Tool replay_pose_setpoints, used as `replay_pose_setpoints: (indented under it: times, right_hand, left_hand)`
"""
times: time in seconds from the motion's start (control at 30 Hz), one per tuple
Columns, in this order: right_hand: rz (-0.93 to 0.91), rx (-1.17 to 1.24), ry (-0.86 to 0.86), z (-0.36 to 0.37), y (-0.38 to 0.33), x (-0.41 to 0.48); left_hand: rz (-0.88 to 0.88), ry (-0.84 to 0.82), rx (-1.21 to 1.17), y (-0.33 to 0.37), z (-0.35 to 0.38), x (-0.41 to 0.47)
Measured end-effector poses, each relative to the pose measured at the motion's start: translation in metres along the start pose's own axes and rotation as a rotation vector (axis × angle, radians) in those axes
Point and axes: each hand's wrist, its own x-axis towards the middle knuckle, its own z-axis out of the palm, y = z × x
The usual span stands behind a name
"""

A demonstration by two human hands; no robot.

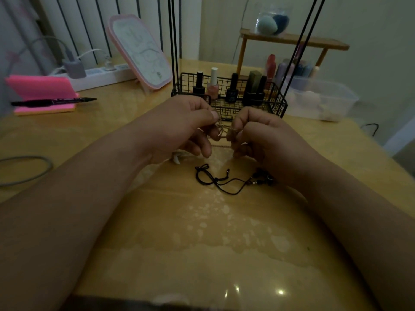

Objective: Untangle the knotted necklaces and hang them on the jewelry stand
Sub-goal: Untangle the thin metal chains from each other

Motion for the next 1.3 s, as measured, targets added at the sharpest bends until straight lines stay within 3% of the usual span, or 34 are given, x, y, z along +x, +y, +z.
replay_pose_setpoints:
  times: [0.23, 0.47, 0.6, 0.8, 1.03, 1.3]
  right_hand:
    - [0.000, 0.259, 0.013, -0.005, -0.003, 0.004]
    - [0.036, 0.376, -0.054, -0.004, -0.006, 0.001]
    - [0.036, 0.320, -0.066, -0.003, -0.006, 0.000]
    - [0.090, 0.252, -0.153, -0.002, -0.008, -0.002]
    - [0.153, 0.081, -0.014, 0.000, -0.010, -0.003]
    - [0.055, -0.238, 0.024, 0.005, -0.004, -0.003]
  left_hand:
    - [-0.074, -0.167, 0.060, 0.007, 0.003, -0.009]
    - [-0.040, -0.008, -0.046, 0.003, 0.008, -0.004]
    - [-0.014, 0.055, -0.187, 0.003, 0.010, -0.002]
    - [0.041, 0.054, -0.004, 0.001, 0.008, -0.004]
    - [0.046, 0.022, 0.099, 0.006, 0.004, -0.006]
    - [0.067, -0.046, 0.099, 0.007, 0.001, -0.006]
